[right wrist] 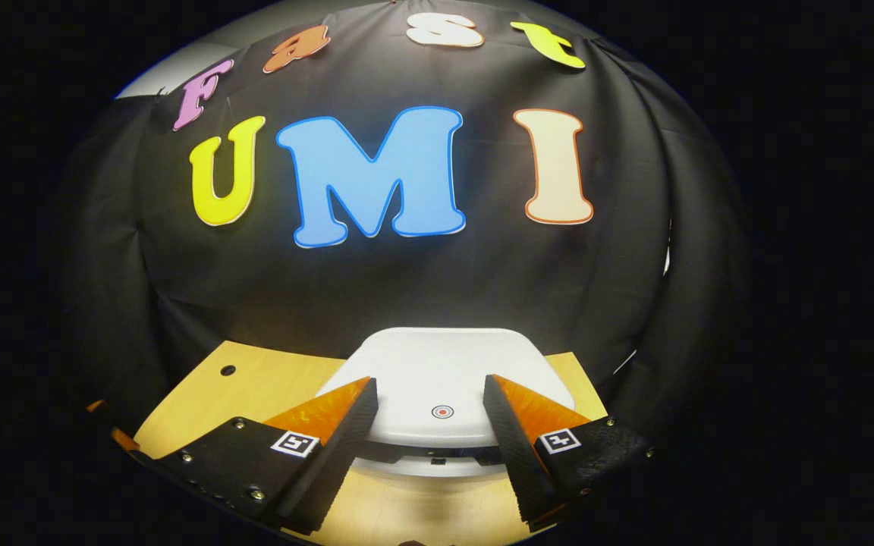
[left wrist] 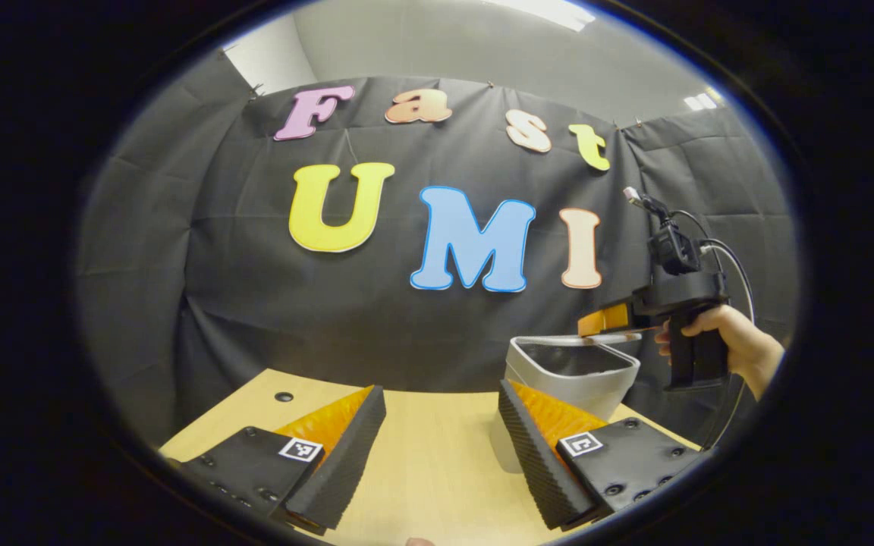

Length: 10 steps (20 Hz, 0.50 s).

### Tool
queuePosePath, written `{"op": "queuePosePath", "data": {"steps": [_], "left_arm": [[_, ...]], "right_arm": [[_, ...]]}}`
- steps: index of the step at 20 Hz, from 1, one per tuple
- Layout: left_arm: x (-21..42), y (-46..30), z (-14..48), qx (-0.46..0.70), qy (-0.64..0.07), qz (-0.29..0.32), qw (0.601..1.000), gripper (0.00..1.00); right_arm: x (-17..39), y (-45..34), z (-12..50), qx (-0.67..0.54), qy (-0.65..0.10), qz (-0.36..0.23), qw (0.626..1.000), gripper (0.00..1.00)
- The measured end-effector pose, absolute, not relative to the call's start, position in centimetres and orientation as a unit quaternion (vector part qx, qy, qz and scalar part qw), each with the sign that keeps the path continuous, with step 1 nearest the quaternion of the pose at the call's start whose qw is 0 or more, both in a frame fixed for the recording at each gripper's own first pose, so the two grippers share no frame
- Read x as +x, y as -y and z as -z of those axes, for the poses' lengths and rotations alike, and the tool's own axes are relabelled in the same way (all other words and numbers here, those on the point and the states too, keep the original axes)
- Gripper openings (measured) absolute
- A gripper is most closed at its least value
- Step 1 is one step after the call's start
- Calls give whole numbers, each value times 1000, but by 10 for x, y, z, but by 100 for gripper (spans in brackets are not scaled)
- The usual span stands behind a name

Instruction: Press the lid of the desktop garbage bin to open it, pick up the crumpled paper on the desktop and throw it into the bin, then pick up the pop can on the desktop and drop it into the bin, and finally close the garbage bin lid.

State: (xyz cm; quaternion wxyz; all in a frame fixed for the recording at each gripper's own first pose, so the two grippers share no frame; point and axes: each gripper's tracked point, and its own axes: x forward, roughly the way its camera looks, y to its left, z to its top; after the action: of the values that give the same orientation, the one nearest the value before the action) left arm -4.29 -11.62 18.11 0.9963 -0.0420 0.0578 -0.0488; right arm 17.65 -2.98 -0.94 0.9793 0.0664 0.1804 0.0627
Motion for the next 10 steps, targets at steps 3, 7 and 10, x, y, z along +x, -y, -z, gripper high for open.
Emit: {"op": "queuePosePath", "data": {"steps": [3,7,10], "left_arm": [[-42,116,-180,-44,-61,49,996,98],[-42,110,-180,-43,-61,45,996,94],[-41,109,-179,-48,-59,47,996,94]], "right_arm": [[174,28,24,58,-192,-54,978,90],[172,26,40,48,-202,-49,977,89],[173,25,45,38,-210,-45,976,90]]}}
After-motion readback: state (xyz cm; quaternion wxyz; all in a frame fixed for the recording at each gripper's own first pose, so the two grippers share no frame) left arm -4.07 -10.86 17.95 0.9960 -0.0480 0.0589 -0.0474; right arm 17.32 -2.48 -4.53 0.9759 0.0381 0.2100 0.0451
